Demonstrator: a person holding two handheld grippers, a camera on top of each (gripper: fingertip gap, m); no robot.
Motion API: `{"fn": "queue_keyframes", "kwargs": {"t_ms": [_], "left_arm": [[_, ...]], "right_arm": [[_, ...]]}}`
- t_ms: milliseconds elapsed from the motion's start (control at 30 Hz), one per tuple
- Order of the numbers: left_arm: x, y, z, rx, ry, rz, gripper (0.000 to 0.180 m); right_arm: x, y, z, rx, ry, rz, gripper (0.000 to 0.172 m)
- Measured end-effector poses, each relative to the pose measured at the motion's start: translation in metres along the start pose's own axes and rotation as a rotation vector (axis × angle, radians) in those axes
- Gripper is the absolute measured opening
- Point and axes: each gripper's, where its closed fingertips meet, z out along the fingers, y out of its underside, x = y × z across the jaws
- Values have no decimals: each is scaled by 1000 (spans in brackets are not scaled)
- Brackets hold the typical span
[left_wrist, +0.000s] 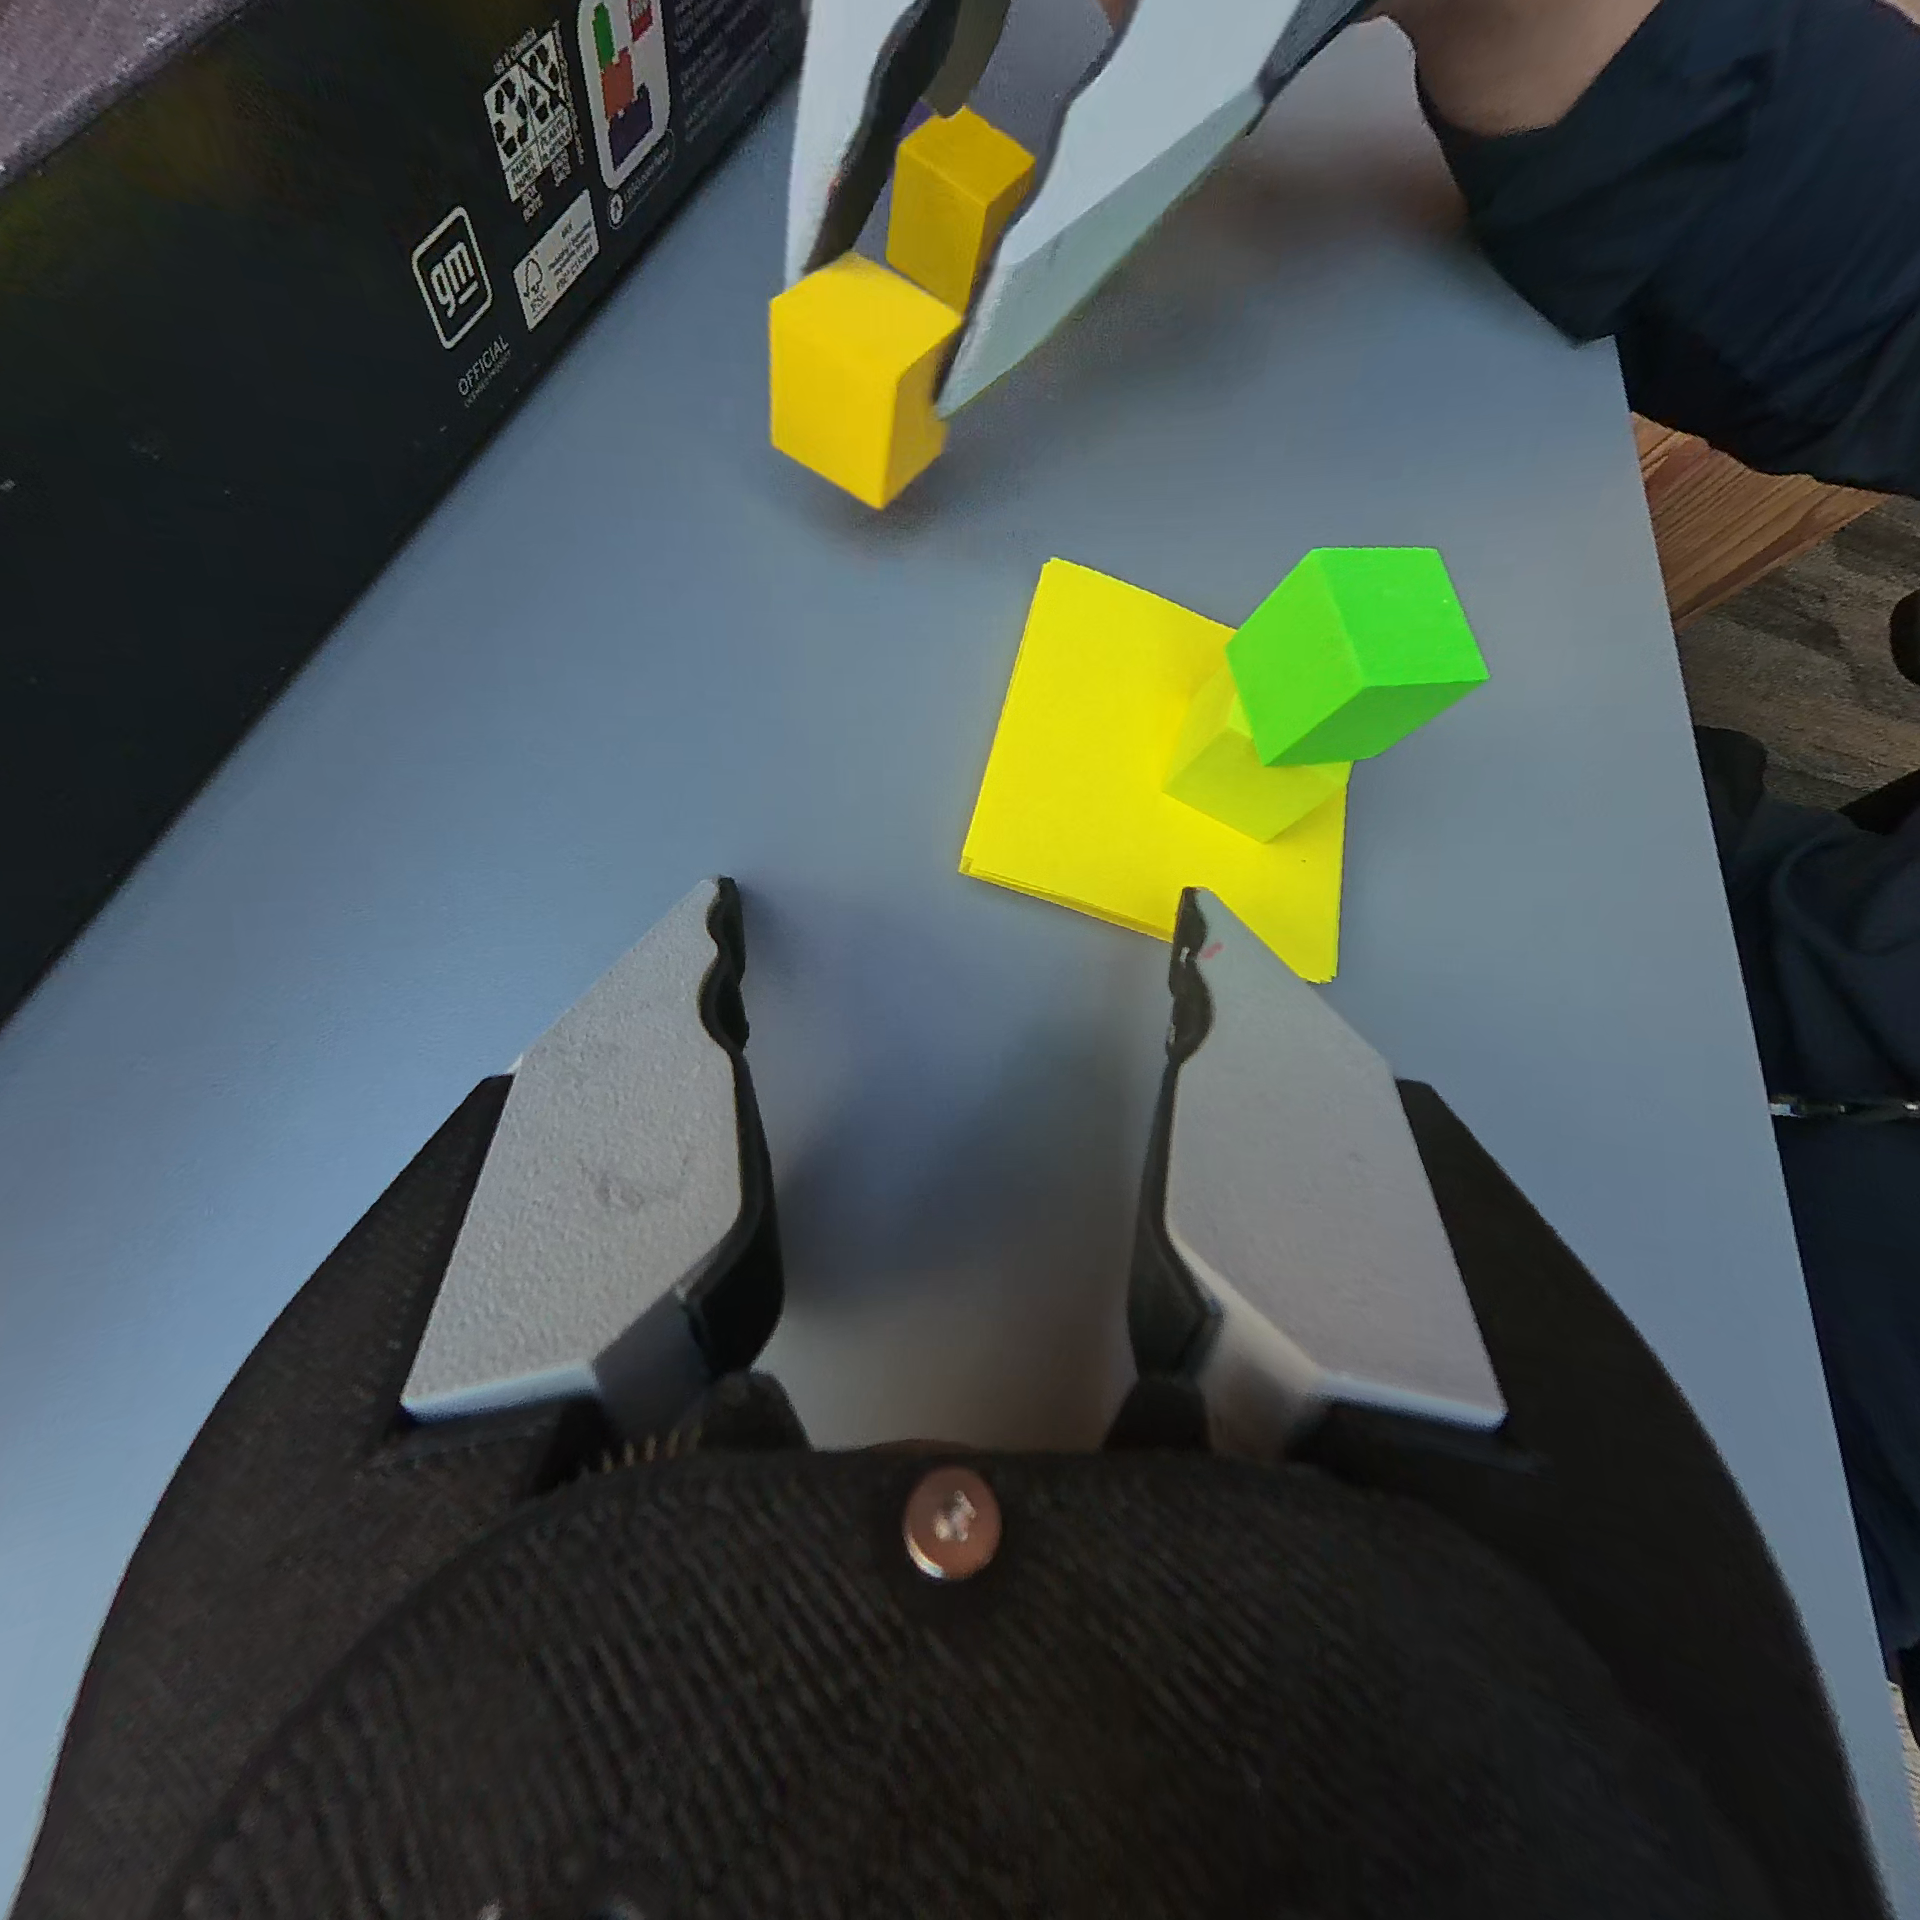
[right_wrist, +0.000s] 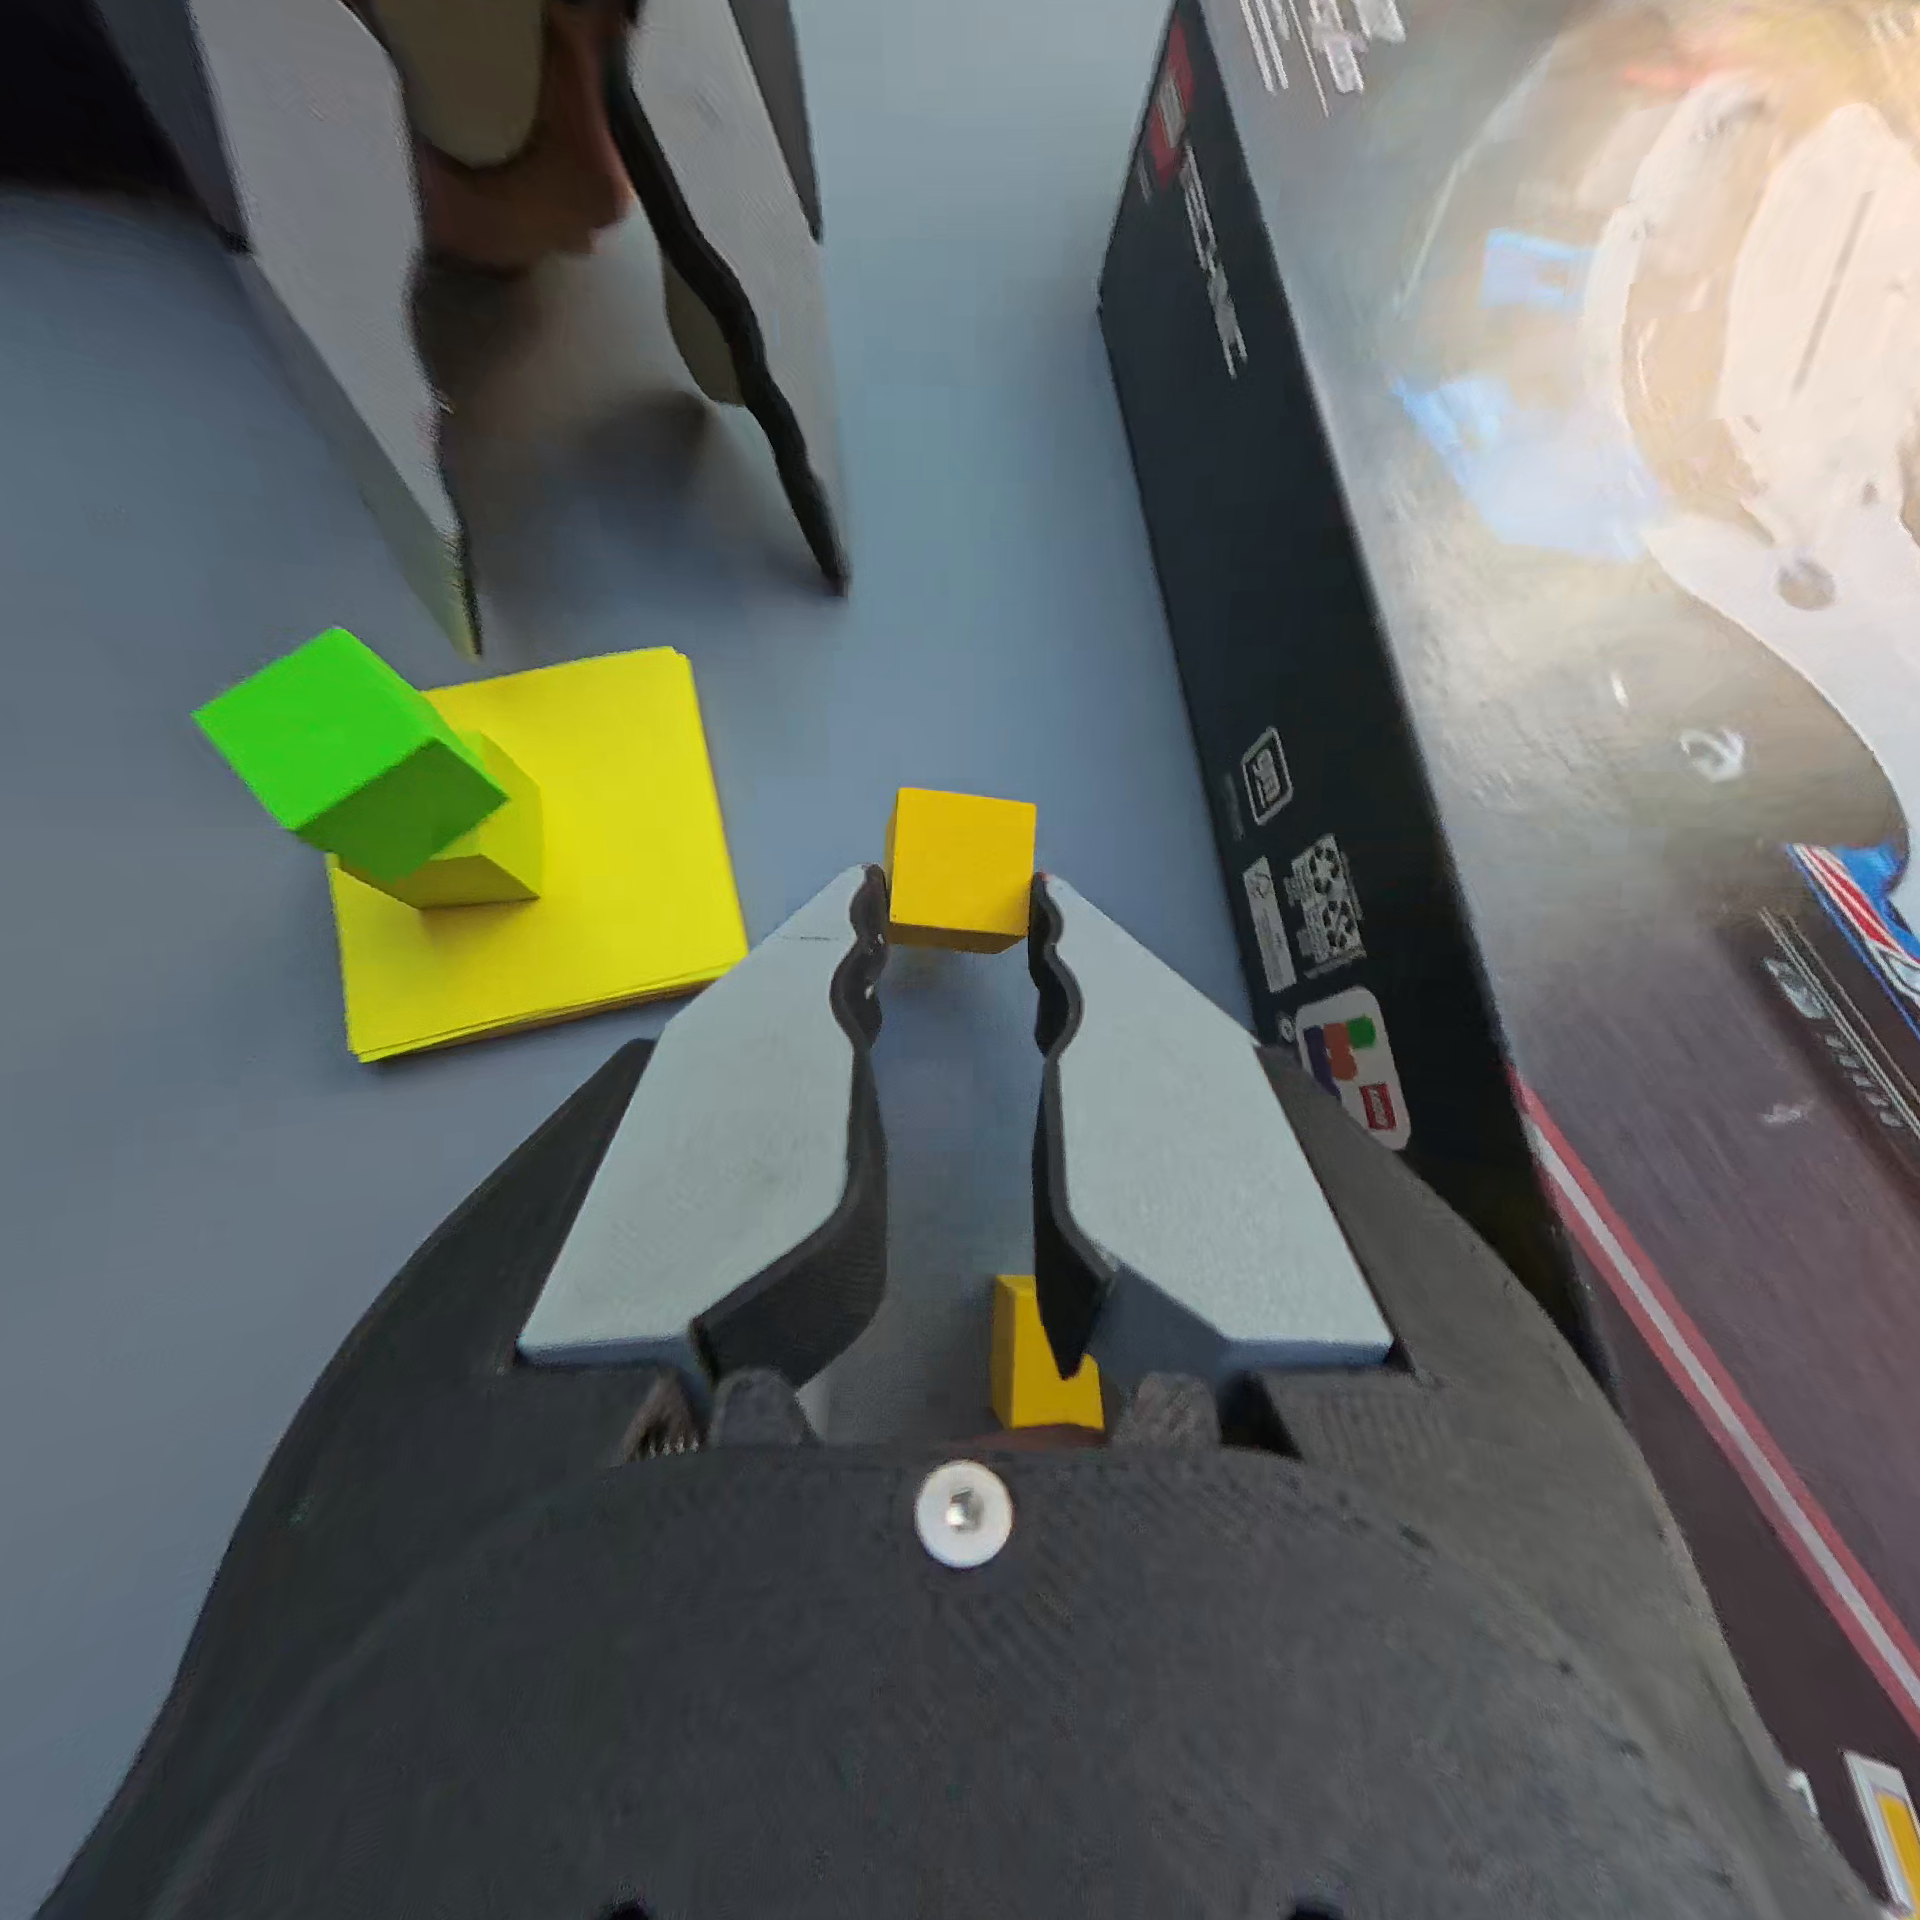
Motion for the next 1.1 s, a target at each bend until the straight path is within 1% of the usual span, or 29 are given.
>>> {"fn": "queue_keyframes", "kwargs": {"t_ms": [167, 233, 300, 700, 1100], "left_arm": [[0, 0, 0, 0, 0, 0, 81], [0, 0, 0, 0, 0, -1, 81], [0, 0, 0, 0, -1, 0, 81], [0, 0, 0, 2, 3, -5, 80], [0, 0, 0, 2, 1, -6, 80]], "right_arm": [[-41, -36, -23, 205, -190, -78, 25], [-59, -44, -31, 248, -281, -102, 24], [-72, -45, -34, 247, -333, -121, 24], [-90, -49, -35, 227, -352, -149, 24], [-92, -39, -27, 173, -311, -216, 26]]}}
